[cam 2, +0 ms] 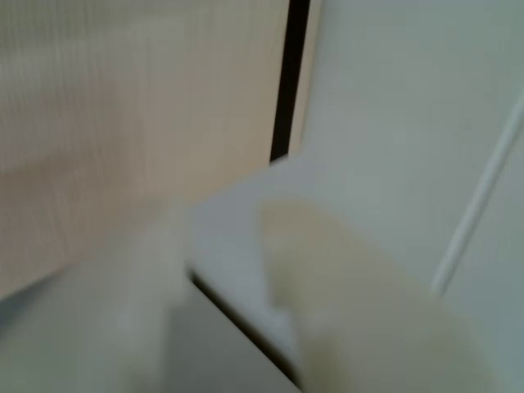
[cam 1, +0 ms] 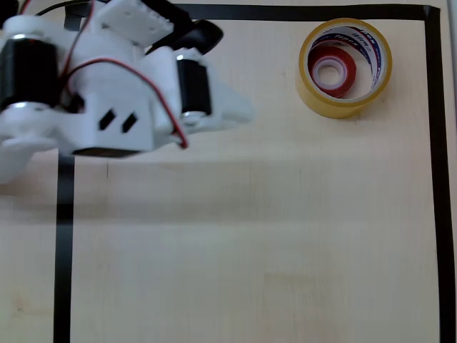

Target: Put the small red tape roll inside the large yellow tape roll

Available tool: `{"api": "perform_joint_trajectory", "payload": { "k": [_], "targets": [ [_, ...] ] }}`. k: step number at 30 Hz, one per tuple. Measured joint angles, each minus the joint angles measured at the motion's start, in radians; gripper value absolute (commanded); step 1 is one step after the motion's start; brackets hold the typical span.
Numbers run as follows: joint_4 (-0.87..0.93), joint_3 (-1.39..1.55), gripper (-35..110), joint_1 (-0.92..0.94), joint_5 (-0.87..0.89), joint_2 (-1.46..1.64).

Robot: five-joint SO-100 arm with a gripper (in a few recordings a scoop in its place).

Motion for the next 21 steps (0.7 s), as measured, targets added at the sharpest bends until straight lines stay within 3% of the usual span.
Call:
{"api": "perform_joint_trajectory", "payload": {
  "k": [9, 16, 21],
  "targets": [
    [-0.044, 0.548, 6, 0.075, 0.002, 0.485],
    [-0.574, 1.552, 9, 0.098, 0.002, 1.158],
    [-0.706, 2.184, 8, 0.110, 0.002, 1.575]
  ]
}}
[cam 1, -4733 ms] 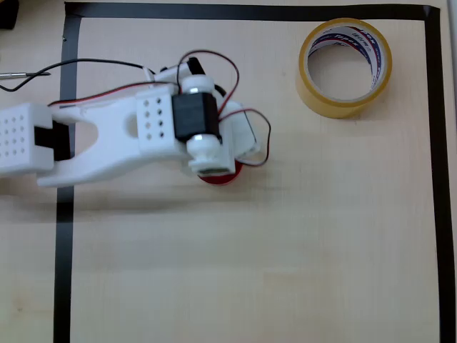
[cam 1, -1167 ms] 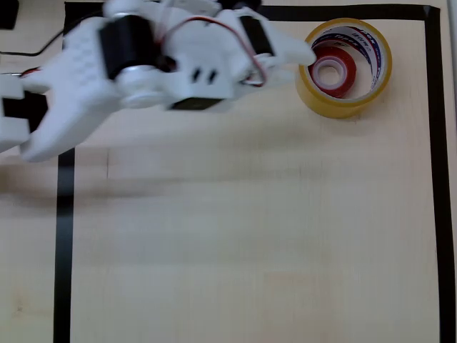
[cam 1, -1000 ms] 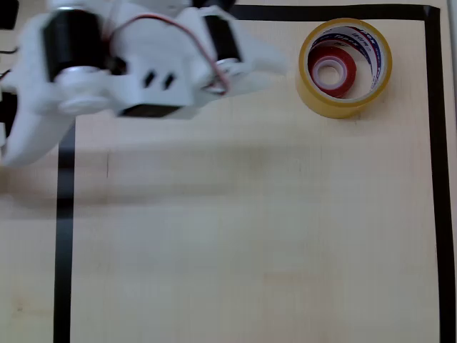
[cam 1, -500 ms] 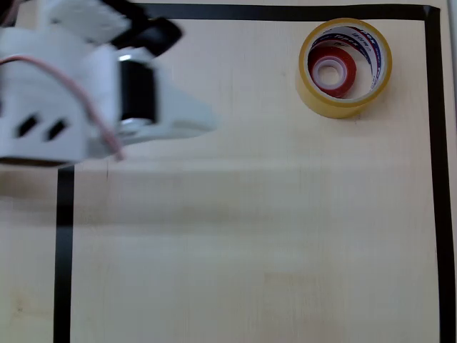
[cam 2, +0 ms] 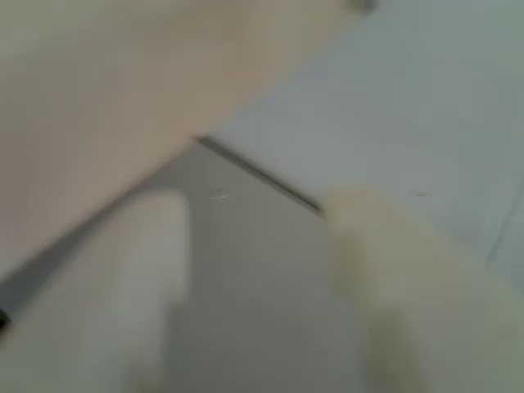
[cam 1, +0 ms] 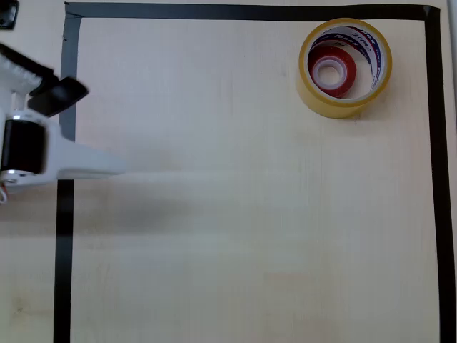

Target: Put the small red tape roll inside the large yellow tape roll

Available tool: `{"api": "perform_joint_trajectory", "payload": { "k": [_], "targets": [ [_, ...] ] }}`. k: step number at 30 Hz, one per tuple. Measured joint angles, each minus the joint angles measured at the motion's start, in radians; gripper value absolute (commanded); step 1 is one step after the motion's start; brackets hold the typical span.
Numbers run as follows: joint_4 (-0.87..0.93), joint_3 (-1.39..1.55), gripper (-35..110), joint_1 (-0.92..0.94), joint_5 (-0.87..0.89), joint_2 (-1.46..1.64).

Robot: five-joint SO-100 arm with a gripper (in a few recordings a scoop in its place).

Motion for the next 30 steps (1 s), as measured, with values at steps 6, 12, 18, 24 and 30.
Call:
{"api": "perform_joint_trajectory", "payload": {
  "k": [6, 12, 18, 24, 30],
  "targets": [
    [-0.098, 0.291, 7, -0.002, 0.000, 0.256],
    [-0.135, 0.555, 5, -0.008, 0.000, 0.515],
    [-0.129, 0.773, 0, -0.002, 0.000, 0.772],
    [-0.129, 0.845, 0, 0.041, 0.000, 0.787],
    [-0.156, 0.922, 0, 0.038, 0.000, 0.787]
  ]
}}
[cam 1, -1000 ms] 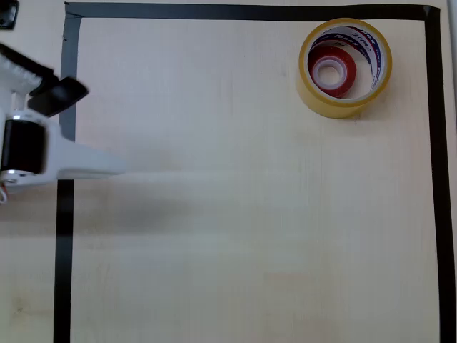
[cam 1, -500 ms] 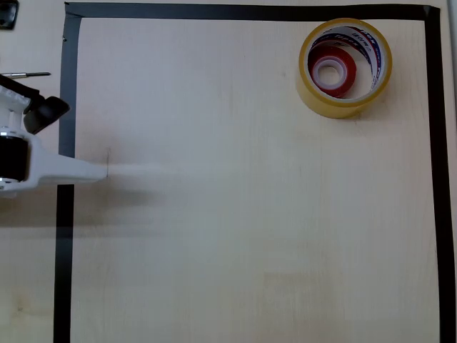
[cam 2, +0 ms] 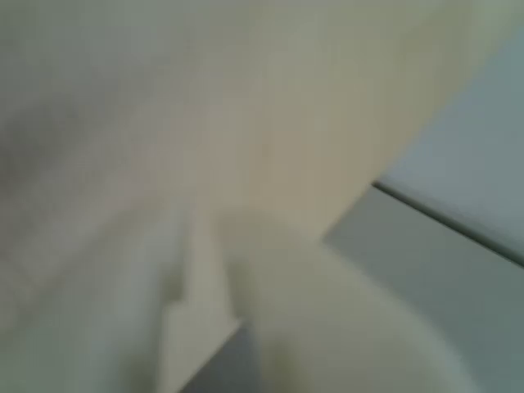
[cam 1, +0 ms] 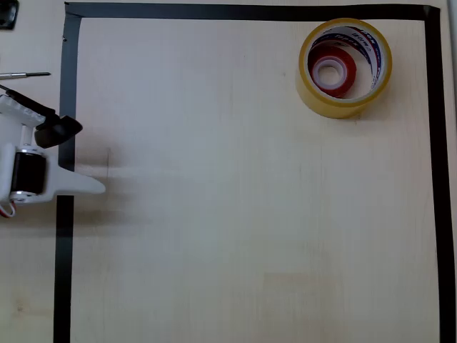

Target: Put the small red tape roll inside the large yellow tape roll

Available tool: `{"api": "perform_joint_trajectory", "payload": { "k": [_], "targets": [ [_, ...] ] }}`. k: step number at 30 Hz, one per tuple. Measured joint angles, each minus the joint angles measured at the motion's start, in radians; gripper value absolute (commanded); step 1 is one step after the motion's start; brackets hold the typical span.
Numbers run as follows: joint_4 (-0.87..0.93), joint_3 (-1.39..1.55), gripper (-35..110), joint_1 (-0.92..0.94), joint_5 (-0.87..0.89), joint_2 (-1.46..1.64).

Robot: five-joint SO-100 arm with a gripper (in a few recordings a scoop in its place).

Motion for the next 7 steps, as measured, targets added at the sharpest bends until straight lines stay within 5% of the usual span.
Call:
{"api": "perform_joint_trajectory", "payload": {
  "k": [7],
  "targets": [
    [-0.031, 0.040, 0, 0.000, 0.006, 0.000]
  ]
}}
